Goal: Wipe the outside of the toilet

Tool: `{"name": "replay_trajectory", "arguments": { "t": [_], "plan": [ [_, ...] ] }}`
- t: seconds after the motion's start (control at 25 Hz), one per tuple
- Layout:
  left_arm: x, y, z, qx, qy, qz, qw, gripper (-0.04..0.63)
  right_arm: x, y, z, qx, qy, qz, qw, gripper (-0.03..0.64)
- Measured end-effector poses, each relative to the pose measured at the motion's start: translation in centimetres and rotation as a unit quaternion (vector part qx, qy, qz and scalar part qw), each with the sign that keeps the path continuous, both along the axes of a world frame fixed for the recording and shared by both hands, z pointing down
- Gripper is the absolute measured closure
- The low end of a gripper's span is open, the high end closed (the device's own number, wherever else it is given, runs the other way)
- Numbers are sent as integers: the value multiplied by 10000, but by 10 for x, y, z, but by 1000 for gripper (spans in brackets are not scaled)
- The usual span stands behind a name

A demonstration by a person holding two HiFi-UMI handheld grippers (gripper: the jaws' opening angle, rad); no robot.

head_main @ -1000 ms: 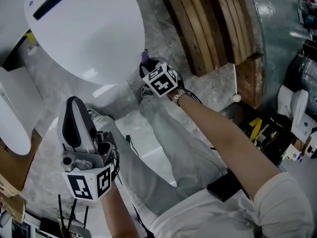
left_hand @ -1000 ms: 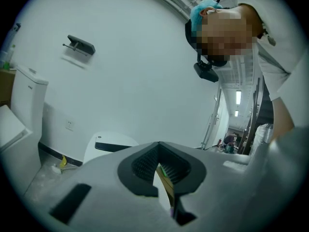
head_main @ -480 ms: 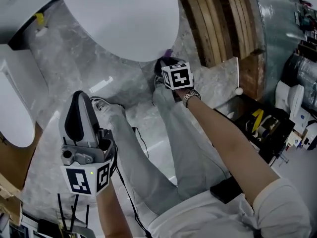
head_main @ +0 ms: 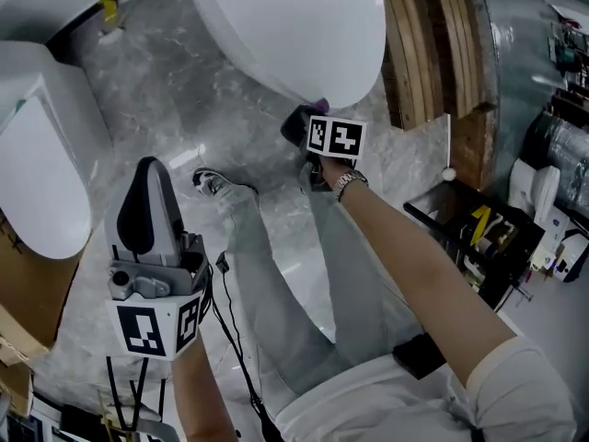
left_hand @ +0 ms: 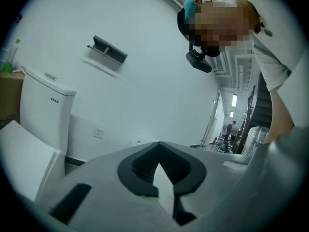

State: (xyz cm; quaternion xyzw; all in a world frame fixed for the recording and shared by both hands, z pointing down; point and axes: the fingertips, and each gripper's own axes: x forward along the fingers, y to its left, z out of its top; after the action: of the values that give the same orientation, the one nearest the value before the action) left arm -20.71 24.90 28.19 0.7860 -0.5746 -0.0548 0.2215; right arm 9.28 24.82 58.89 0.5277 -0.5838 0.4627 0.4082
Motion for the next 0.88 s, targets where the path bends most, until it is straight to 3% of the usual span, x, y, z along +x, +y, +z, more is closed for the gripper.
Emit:
{"name": "replay_trajectory", "arguments": {
  "t": [0.12,0.28,0.72,0.88],
  "plan": [
    [-23,2,2,-2,64,-36,10000,592,-30,-14,-1,-80,-276,810,9963,525],
    [-42,-6,6,-28,77,-20,10000,592,-54,-33,-3,-167,-601,2038,9770,526],
    [-71,-84,5,-147,56,142,9998,592,-124,-90,-10,-137,-1134,2937,9490,525],
    [-82,-129,-4,-81,1,184,9998,592,-142,-113,-14,-293,-1217,3385,9326,525]
  ]
}}
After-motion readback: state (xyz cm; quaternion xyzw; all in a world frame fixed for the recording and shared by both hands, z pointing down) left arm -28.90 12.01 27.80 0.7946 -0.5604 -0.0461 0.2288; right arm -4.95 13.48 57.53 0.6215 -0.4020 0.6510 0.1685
